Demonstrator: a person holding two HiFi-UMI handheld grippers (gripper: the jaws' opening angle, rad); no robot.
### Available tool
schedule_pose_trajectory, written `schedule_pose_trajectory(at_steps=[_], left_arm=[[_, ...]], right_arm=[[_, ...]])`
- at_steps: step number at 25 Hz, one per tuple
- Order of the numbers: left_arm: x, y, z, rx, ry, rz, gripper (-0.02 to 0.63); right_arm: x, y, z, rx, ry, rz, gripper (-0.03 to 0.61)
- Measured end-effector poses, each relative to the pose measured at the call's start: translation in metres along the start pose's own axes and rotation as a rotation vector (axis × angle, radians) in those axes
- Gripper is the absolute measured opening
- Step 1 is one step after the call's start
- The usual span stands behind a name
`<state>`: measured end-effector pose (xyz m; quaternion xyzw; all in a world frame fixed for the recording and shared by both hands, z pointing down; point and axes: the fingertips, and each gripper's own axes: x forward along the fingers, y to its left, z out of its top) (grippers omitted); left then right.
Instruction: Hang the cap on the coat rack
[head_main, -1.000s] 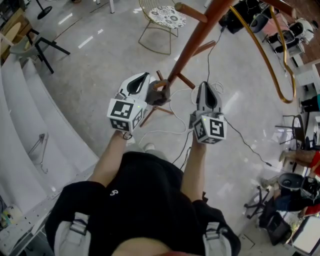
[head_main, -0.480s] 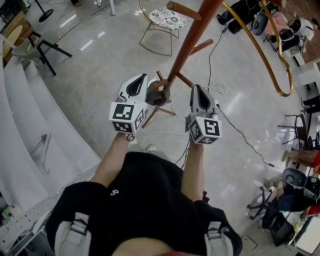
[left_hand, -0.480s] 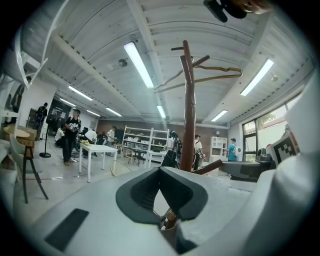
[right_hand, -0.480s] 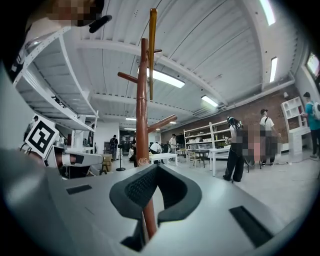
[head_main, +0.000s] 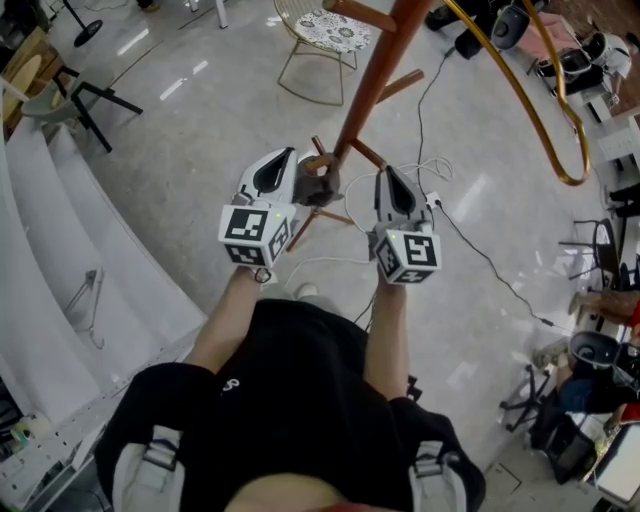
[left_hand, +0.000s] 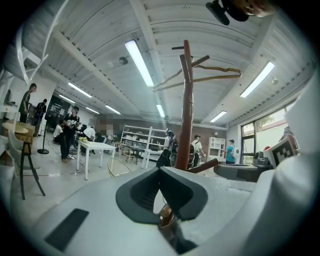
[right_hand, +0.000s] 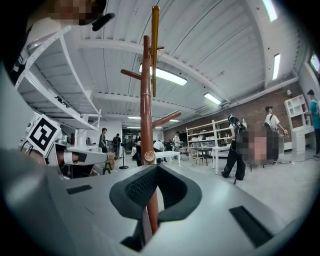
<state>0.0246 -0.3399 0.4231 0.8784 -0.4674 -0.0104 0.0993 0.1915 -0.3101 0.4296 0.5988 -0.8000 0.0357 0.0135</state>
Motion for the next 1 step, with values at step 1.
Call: schedule_pose_trajectory(at_steps=[1], left_arm=[[0.0006,0.0007,-0.0003,-0.002,-0.001,-0.001,-0.002]], right_arm=[[0.002,0.0008,0.0001,-0.003,-0.002,0.005,-0.005]])
